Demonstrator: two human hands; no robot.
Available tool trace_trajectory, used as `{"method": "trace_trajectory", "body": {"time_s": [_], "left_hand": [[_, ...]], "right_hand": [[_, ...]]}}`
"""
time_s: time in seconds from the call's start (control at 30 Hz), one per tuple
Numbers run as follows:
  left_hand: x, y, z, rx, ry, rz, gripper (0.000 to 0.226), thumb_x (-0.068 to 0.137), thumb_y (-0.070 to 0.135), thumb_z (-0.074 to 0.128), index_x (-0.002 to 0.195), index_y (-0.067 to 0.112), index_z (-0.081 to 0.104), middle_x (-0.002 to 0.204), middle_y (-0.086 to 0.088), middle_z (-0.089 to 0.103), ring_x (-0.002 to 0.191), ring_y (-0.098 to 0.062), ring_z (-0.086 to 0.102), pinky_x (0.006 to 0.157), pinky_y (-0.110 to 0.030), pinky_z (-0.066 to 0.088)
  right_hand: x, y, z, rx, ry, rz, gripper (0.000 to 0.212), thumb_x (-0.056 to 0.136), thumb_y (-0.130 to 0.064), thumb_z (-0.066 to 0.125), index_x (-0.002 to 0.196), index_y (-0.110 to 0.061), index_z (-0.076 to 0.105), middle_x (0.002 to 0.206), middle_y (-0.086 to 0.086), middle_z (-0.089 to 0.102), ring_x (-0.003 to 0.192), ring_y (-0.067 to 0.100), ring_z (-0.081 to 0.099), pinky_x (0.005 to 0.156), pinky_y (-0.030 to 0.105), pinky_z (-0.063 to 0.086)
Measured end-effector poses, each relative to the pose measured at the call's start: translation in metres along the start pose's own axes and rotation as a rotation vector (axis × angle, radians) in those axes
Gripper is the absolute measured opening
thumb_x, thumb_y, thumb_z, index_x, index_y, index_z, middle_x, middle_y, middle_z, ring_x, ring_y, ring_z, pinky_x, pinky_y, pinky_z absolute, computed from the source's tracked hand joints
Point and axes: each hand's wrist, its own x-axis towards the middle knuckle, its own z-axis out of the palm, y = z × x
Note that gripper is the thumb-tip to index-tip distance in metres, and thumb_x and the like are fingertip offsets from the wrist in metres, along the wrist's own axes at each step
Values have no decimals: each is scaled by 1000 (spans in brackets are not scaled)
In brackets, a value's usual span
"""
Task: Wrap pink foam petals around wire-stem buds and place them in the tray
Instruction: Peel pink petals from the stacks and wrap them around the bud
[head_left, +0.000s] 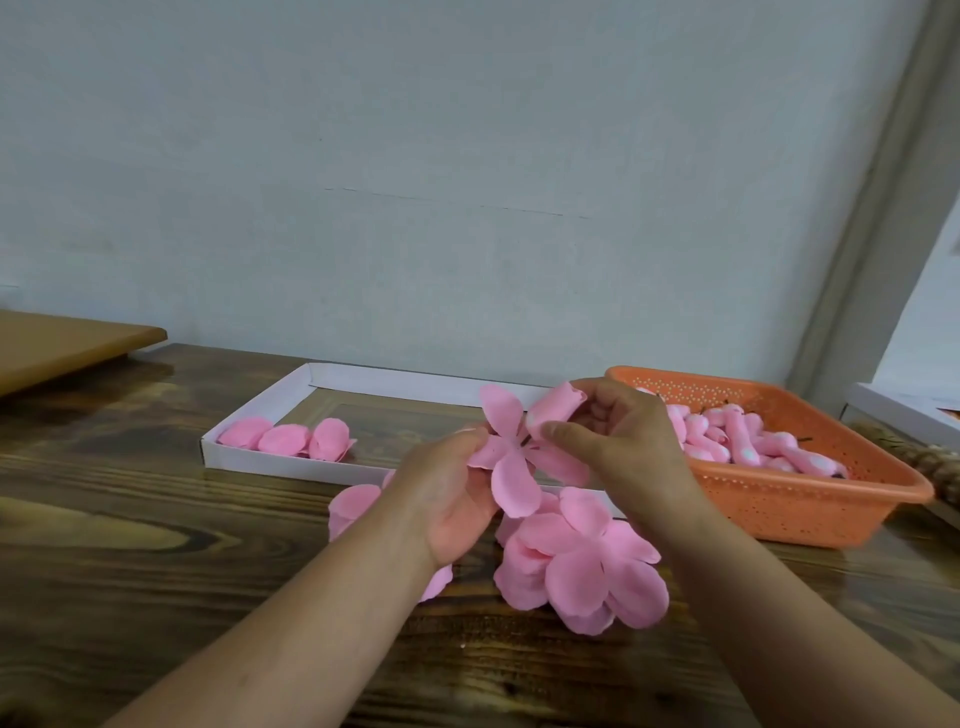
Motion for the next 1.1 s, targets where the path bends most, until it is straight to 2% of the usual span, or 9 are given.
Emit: {"method": "trace_trajectory", "body": {"time_s": [0.07,0.2,0.27,0.4,0.5,0.63,0.8,0.93,1.1], "left_hand": [[-1,0,1,8,-8,1,30,94,-6,33,84,-2,61,76,-7,56,72,-21,52,71,-33,46],[-3,0,1,14,-59,-14,34,91,-9,32,111,-7,59,101,-16,59,88,-28,58,76,-39,52],[-4,-1,2,4,-76,-21,35,91,-10,32,114,-10,59,103,-20,62,87,-29,62,70,-38,58],[-4,-1,2,-12,-54,-21,34,94,-4,30,109,-11,60,109,-24,59,92,-31,58,72,-35,56],[-4,-1,0,-56,-62,-54,34,96,1,30,104,-4,63,107,-21,62,86,-29,59,71,-33,54],[-3,0,-4,-112,-138,-83,37,95,1,26,102,-5,62,113,-22,58,89,-31,62,77,-40,55],[-4,-1,-3,-109,-246,-76,61,97,5,20,80,3,78,99,-15,71,87,-23,69,73,-32,58],[-3,-3,-3,-125,-204,-70,36,89,10,42,91,-7,73,105,-24,69,85,-28,72,69,-36,60],[-6,-3,-2,-156,-241,-64,41,79,20,54,108,-9,60,111,-26,67,90,-29,71,74,-35,60]], "right_hand": [[-1,0,-1,-6,3,-11,27,73,2,74,78,-23,65,75,-4,70,71,10,67,64,24,57],[-4,-2,-1,-1,-25,-36,23,74,4,72,78,-18,67,78,3,71,71,10,67,63,23,55],[-6,-2,0,-13,-43,-32,23,73,5,72,78,-17,67,78,2,72,73,10,68,68,25,57],[-8,-2,-1,-88,-54,-45,18,74,1,73,82,-14,69,85,4,72,83,15,69,79,30,56],[-9,-3,-2,-99,-47,-77,22,74,0,73,80,-20,67,83,-1,72,79,9,67,73,19,53],[-8,-3,-3,-49,-29,-58,19,75,2,72,83,-15,67,83,3,71,74,8,64,68,21,53],[-10,-1,-1,-61,-49,-55,25,73,0,74,78,-24,66,80,-6,70,74,4,64,69,15,51],[-11,3,0,-87,-73,-66,16,74,1,72,81,-12,69,74,-8,69,71,4,64,66,17,52],[-12,6,2,-132,-58,-106,19,75,0,73,78,-18,69,69,-11,68,65,-4,60,62,8,45]]}}
